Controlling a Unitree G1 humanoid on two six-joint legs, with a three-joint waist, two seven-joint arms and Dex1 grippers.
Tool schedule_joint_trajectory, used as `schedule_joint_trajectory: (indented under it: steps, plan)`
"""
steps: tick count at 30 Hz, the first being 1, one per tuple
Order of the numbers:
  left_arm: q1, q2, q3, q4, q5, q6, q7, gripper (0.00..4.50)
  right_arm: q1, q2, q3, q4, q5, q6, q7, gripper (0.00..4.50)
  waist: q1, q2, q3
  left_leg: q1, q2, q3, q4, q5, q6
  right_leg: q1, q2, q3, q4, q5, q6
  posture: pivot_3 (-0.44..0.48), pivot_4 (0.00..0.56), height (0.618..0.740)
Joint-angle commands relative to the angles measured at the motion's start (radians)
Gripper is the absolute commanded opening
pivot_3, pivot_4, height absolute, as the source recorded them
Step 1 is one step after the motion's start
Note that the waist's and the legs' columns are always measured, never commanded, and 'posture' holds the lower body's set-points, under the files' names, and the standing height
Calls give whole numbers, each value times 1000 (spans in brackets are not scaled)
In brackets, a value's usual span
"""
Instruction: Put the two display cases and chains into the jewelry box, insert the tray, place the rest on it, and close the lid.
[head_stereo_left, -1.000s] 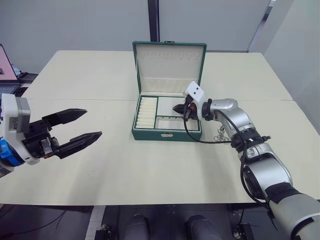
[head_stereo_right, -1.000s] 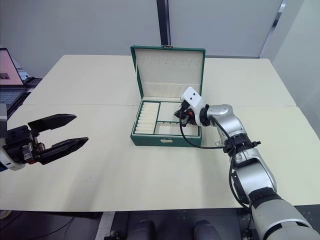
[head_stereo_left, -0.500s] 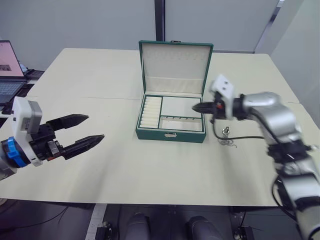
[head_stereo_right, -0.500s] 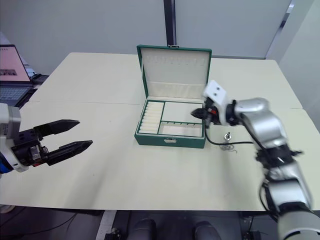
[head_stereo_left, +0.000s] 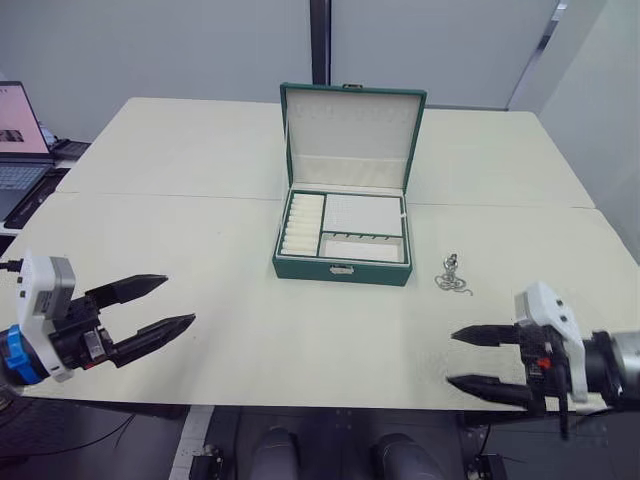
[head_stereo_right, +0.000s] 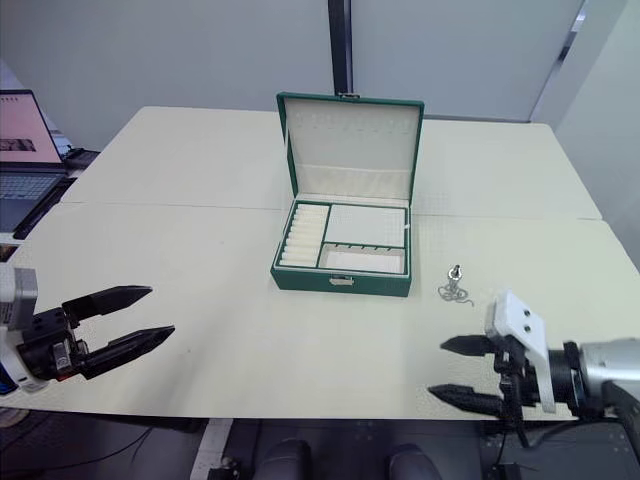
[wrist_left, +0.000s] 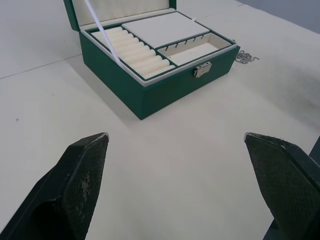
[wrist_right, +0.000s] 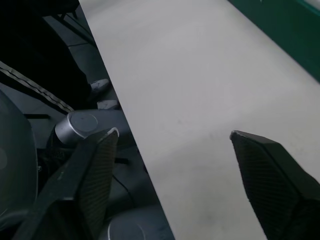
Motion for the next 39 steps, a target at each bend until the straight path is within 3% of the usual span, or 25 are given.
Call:
schedule_joint_trajectory:
  steps: [1, 9, 12, 18, 30, 39]
  plan:
    - [-10, 9, 21, -18, -8, -9, 6, 4500, 42, -11, -32, -34, 28, -50, -25, 4479, 0, -1, -1, 0, 0, -1, 0, 0, 0, 0, 0, -1, 0, 0, 0, 0, 150, 740]
    - [-182, 90, -86, -109, -119, 86, 72, 4500, 64, -28, -7, 36, 33, -78, -110, 4479, 3, -4, -1, 0, -1, -2, 0, 0, 0, 0, 0, -1, 0, 0, 0, 0, 150, 740]
    - [-321, 106, -181, -151, -222, 143, 133, 4500, 51, -14, 20, 75, -11, -109, -184, 4479, 5, -4, -1, -1, -1, -3, 1, 0, 0, 0, 0, -2, 0, 0, 0, 0, 150, 740]
    - [-444, 119, -268, -124, -243, 162, 139, 4500, -28, 47, 105, 137, -86, -135, -361, 4479, -4, -3, -1, -1, -1, -2, 0, 0, 0, 2, 1, 1, 1, 0, 0, 0, 150, 740]
    - [-532, 127, -327, -59, -225, 163, 124, 4500, -165, 194, 280, 285, -279, -211, -650, 4479, 2, -3, -1, -1, -1, -1, 1, 0, 0, 2, 1, 1, 1, 0, 0, 0, 150, 740]
    - [-449, 130, -256, -54, -205, 133, 57, 4500, -263, 232, 341, 435, -350, -274, -674, 4479, 2, -3, -1, -1, 0, 0, 0, 0, -1, 1, 1, 1, 1, 0, 0, 0, 150, 740]
